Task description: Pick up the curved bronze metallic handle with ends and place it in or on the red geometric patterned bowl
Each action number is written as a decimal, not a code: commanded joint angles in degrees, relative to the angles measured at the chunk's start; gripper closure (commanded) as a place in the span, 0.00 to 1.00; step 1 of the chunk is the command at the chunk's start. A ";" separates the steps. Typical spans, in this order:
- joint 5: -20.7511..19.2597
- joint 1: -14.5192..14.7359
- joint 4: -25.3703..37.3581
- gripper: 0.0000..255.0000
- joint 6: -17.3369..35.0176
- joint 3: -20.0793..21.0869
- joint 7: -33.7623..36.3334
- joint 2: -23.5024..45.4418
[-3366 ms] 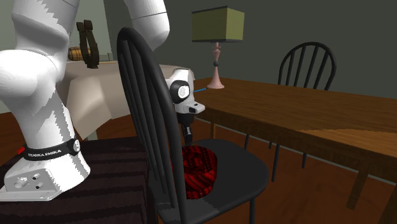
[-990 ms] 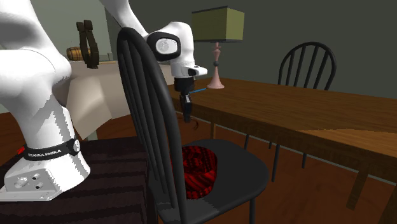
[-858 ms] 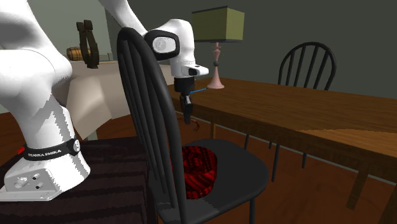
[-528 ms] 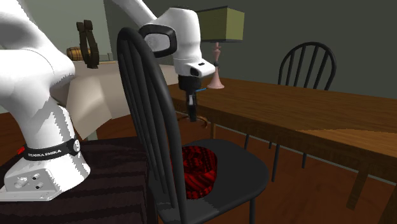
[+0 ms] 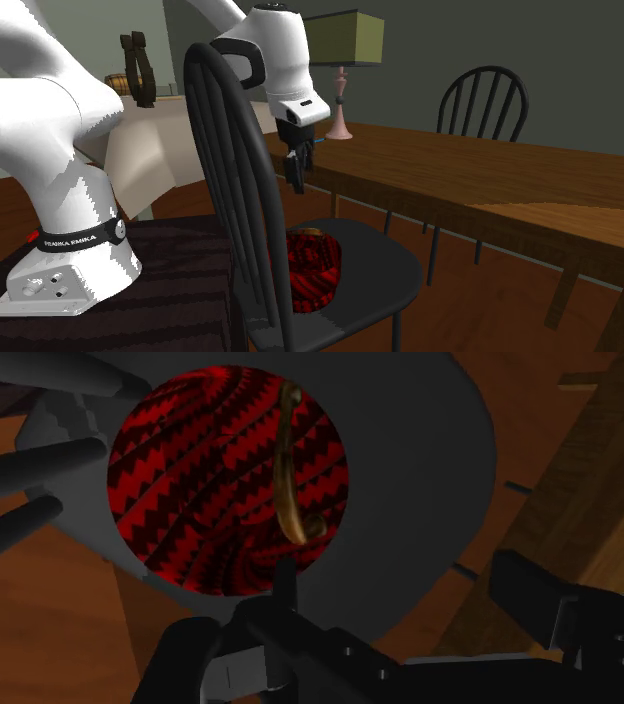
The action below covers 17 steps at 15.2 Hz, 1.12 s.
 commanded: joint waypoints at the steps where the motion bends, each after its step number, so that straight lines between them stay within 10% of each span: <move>1: -2.15 1.14 -6.55 0.00 -0.88 2.26 3.91 -13.15; 16: -4.87 8.11 -7.17 0.00 9.06 -3.20 5.98 -4.10; 17: -5.64 7.48 -5.71 1.00 8.69 -3.30 6.02 -2.96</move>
